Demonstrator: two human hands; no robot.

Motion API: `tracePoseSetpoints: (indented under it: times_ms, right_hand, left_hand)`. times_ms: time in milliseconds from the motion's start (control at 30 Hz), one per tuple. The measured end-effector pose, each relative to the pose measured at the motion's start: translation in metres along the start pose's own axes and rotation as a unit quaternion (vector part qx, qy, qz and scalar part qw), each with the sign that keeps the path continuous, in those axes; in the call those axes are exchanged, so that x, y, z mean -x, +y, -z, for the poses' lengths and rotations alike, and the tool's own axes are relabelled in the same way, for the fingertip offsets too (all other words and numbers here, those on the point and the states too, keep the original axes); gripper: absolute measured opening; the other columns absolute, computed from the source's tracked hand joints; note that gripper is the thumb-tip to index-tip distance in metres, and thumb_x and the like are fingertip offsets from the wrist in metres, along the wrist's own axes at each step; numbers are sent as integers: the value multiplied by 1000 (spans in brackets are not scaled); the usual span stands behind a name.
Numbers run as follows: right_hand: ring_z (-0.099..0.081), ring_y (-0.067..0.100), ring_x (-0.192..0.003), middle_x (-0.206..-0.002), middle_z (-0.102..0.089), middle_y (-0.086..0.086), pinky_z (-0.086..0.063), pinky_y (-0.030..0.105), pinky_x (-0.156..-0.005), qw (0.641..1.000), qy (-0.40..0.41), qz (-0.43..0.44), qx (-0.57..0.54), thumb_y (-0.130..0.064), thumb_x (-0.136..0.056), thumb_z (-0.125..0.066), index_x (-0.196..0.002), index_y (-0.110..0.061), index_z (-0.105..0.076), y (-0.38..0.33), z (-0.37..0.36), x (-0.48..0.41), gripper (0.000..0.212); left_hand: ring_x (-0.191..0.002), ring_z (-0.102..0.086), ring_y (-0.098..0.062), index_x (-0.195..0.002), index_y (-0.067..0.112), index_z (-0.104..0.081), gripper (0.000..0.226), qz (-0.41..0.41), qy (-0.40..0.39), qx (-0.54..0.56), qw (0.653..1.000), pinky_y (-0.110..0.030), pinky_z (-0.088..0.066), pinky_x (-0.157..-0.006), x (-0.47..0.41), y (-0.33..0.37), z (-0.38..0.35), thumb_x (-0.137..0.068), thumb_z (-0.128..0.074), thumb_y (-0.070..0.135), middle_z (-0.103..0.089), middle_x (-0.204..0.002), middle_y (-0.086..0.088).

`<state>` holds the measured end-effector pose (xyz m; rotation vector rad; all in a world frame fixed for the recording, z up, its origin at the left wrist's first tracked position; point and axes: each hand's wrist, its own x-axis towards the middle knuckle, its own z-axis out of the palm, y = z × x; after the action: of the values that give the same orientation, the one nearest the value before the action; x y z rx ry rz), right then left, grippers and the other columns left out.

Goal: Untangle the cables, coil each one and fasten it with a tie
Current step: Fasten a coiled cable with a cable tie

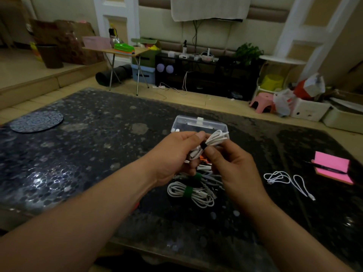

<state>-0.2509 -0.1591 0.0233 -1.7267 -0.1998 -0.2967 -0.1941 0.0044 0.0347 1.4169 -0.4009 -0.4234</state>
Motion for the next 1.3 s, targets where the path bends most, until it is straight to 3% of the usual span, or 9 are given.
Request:
tracePoseSetpoints:
  times_ms: [100, 267, 500, 700, 800, 900, 1067, 1167, 1300]
  right_hand:
    - [-75, 4, -93, -101, -81, -7, -55, 16, -78, 1000, 24, 6, -10, -15, -104, -63, -119, -27, -75, 0, -5, 1, 23]
    - [-75, 11, -97, -101, -81, -3, -57, 21, -85, 997, 70, 29, -29, -12, -102, -66, -113, -16, -78, 2, -14, 2, 17]
    - [-74, 4, -86, -92, -80, -7, -54, 14, -75, 998, 65, 24, 5, -14, -103, -66, -107, -18, -78, -3, -15, 2, 14]
    - [-71, 11, -73, -84, -76, -1, -55, 34, -68, 990, 80, -63, 101, -32, -100, -70, -96, -24, -71, 4, -3, -10, 10]
    - [-66, 18, -67, -79, -75, 4, -51, 32, -61, 981, 13, -190, -34, -31, -108, -58, -102, -15, -73, 0, -2, -12, 23]
    - [-57, 15, -58, -74, -66, 7, -47, 26, -52, 928, -30, -308, -210, -29, -109, -51, -114, -8, -72, -4, 2, -15, 29]
    - [-53, 10, -59, -73, -56, 2, -49, 21, -54, 892, -95, -335, -289, -20, -102, -60, -123, -8, -69, -1, 12, -19, 25]
    - [-61, 13, -65, -76, -63, 3, -52, 24, -58, 925, -78, -292, -229, -18, -105, -57, -112, -8, -67, -1, 13, -20, 15]
    - [-57, 14, -68, -74, -64, -3, -44, 34, -65, 987, -26, -150, 44, -24, -109, -54, -99, -17, -67, -2, 6, -18, 18]
  left_hand:
    - [-55, -42, -13, -112, 13, -77, 38, -16, 17, 15, 1000, -25, -40, -45, 0, -1, -4, -113, -46, 36, -52, -69, -4]
    - [-51, -40, -13, -76, 23, -75, 52, -22, 41, 3, 999, -25, -35, -43, -1, -1, -9, -112, -44, 44, -53, -63, -2]
    - [-55, -46, -16, -89, 16, -65, 49, 11, 28, -27, 999, -30, -42, -49, 2, -2, -7, -113, -38, 48, -55, -66, -3]
    - [-66, -53, -14, -107, 7, -63, 29, 10, 16, -32, 999, -30, -52, -61, 1, -6, 2, -113, -46, 30, -58, -80, -3]
    - [-71, -55, -14, -107, 12, -63, 22, -29, 47, -139, 989, -29, -52, -62, 0, -6, 5, -112, -48, 27, -61, -82, -2]
    - [-77, -56, -15, -109, 20, -62, 16, -75, 40, -214, 973, -38, -51, -69, -1, -4, 6, -112, -50, 29, -63, -89, -2]
    - [-80, -59, -27, -125, 32, -64, 22, -103, 55, -242, 963, -52, -53, -69, -3, -5, 8, -113, -47, 31, -71, -94, -8]
    - [-72, -53, -23, -106, 27, -65, 24, -91, 74, -254, 960, -51, -48, -66, -6, -5, 13, -113, -44, 36, -57, -82, -14]
    - [-64, -50, -18, -96, 15, -58, 25, -42, 66, -267, 961, -39, -41, -60, -11, -12, 8, -113, -46, 30, -55, -71, 0]
